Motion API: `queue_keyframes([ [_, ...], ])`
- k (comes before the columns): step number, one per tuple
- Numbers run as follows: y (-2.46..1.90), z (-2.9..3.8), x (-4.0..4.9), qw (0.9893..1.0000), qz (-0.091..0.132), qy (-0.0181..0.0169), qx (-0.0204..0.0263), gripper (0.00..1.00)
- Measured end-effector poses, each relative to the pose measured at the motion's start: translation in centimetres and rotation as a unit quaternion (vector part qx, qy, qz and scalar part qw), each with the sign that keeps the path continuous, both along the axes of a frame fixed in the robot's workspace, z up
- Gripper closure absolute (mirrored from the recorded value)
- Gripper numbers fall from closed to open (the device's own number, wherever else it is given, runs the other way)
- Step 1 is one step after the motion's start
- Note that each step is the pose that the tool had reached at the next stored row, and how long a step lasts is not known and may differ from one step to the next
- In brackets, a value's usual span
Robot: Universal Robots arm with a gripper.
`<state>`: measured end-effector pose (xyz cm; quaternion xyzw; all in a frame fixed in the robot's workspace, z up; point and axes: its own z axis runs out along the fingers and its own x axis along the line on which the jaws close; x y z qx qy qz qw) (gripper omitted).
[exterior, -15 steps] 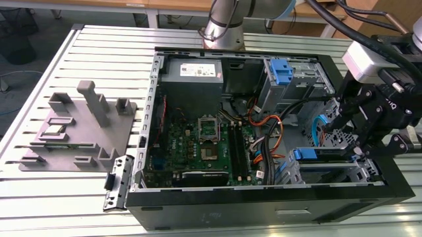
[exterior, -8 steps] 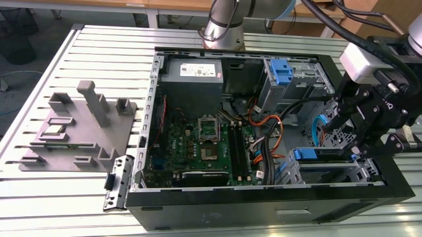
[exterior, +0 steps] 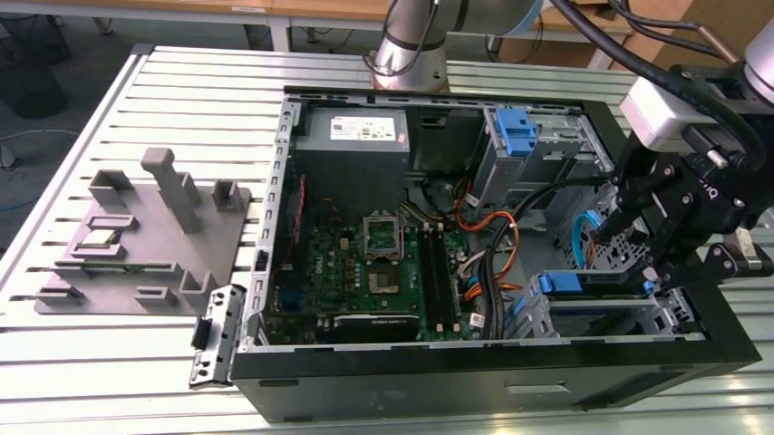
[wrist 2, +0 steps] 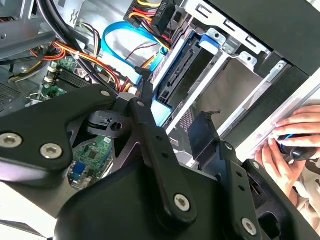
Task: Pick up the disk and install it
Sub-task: 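Insert the first disk wire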
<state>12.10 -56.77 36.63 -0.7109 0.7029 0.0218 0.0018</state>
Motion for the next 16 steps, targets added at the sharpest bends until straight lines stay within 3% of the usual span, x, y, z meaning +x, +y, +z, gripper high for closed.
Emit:
queue_keyframes([
  [16,0.54,-0.03,0.00,1.0000,0.000,0.0000,0.0005,0.44],
])
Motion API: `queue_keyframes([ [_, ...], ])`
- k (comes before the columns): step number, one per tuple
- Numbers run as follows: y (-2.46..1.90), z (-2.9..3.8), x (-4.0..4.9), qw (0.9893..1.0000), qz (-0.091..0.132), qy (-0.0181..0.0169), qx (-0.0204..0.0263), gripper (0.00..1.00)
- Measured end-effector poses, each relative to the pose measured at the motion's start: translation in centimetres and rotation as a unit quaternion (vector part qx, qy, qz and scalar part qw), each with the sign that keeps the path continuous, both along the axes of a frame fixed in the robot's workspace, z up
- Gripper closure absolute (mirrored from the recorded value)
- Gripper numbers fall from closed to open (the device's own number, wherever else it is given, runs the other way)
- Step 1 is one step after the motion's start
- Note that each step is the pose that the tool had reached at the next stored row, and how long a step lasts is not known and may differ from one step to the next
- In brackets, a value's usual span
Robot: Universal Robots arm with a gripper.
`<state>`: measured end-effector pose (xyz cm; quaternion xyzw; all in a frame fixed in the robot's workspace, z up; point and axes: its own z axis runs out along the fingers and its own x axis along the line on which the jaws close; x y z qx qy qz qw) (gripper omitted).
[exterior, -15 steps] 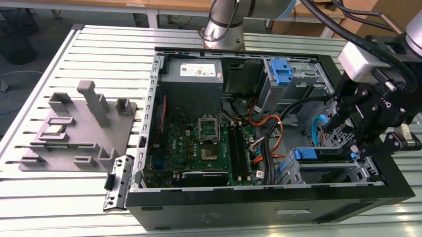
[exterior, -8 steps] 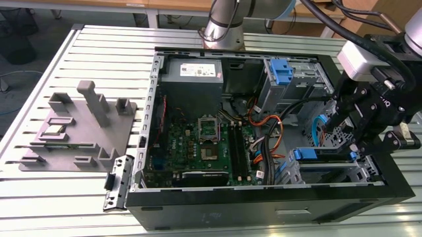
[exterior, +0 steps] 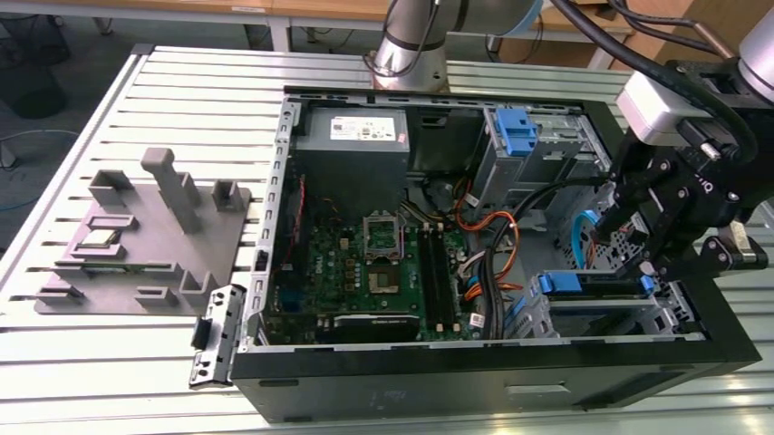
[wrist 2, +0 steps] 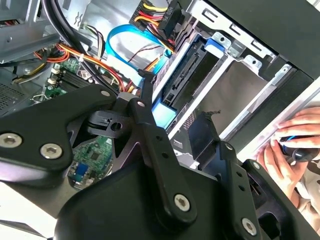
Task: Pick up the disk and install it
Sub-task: 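Insert the first disk wire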
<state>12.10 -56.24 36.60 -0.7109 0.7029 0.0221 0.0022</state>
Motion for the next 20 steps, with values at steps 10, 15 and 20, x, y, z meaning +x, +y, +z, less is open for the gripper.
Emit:
queue_keyframes([
  [10,0.47,-0.02,0.00,1.0000,0.000,0.0000,0.0003,0.44],
  [15,0.50,0.06,0.00,1.0000,0.000,0.0000,0.0001,0.44],
  [20,0.50,0.47,0.00,1.0000,0.000,0.0002,0.0002,0.44],
])
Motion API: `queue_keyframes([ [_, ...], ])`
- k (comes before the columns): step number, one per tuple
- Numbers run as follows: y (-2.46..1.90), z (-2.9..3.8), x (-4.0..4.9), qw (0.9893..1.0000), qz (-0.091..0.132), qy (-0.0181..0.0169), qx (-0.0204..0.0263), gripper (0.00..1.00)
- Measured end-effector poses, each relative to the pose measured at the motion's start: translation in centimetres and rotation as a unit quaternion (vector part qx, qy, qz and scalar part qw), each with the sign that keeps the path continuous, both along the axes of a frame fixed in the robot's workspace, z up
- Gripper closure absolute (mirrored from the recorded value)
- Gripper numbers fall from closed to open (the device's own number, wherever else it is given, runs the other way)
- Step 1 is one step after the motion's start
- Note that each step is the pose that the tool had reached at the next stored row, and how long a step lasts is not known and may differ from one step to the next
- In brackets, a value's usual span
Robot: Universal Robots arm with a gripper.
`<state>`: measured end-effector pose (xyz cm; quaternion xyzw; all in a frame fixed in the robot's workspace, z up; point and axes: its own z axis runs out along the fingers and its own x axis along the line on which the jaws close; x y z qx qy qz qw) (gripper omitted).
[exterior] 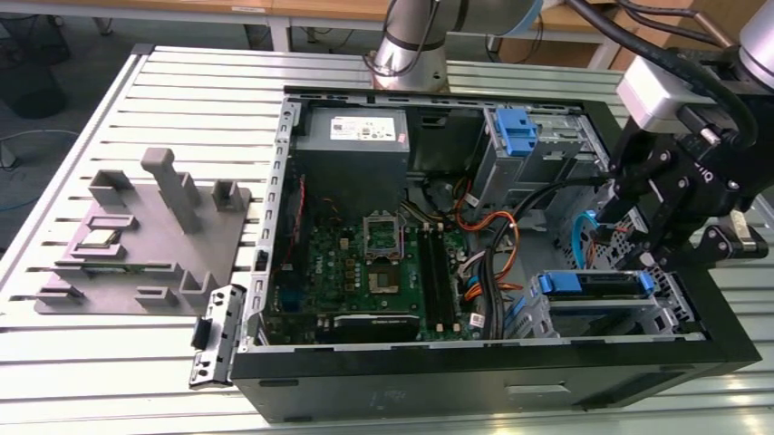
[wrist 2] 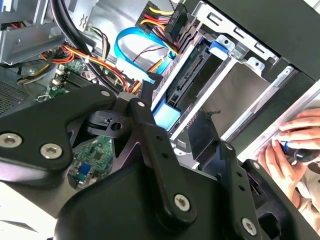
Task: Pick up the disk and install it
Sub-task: 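Insert the first disk wire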
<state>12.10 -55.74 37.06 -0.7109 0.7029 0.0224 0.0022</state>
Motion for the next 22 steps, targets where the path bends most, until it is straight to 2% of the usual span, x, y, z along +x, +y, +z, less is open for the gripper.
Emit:
queue_keyframes([
  [4,0.04,0.07,0.00,1.0000,0.000,0.0000,0.0001,0.44],
  [10,0.79,-0.15,0.01,1.0000,0.000,0.0000,-0.0003,0.44],
  [16,1.56,-0.92,0.05,1.0000,0.000,0.0000,-0.0010,0.44],
  [22,2.03,-2.01,0.06,1.0000,0.000,0.0000,-0.0011,0.44],
])
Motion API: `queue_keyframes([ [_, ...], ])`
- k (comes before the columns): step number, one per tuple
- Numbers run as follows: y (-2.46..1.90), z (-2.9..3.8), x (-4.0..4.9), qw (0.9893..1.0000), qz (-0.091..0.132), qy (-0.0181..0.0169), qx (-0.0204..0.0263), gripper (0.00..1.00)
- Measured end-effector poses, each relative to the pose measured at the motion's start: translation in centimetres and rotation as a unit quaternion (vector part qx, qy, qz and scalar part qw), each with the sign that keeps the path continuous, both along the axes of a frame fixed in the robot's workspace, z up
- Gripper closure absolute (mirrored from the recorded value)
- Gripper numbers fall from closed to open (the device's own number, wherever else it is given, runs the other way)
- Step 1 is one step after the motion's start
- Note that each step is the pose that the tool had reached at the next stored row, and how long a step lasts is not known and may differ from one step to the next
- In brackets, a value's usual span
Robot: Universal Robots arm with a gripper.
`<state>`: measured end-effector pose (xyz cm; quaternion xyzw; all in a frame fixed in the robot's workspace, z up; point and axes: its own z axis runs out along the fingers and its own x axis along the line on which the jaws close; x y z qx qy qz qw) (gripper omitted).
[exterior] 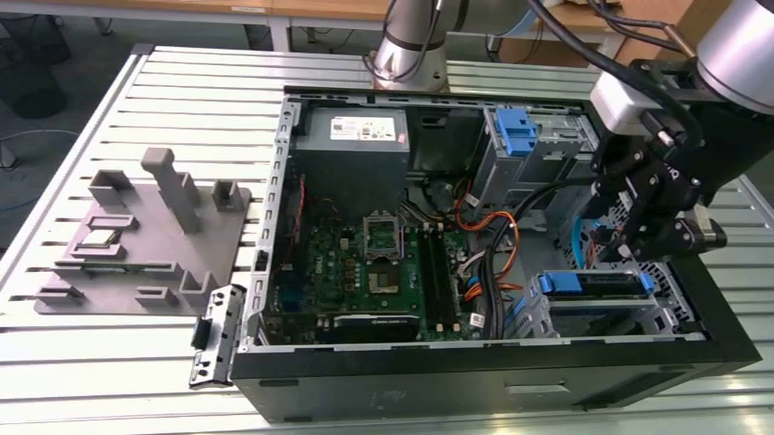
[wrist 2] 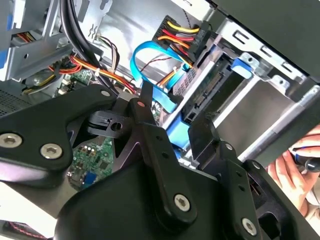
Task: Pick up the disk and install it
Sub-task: 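Insert the first disk wire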
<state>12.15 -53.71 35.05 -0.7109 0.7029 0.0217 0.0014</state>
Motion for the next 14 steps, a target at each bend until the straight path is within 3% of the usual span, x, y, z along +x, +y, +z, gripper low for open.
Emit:
queue_keyframes([
  [5,0.28,-0.74,0.00,1.0000,0.000,0.0000,-0.0006,0.44],
  [14,0.45,-0.90,0.00,1.0000,0.000,0.0000,-0.0007,0.44],
])
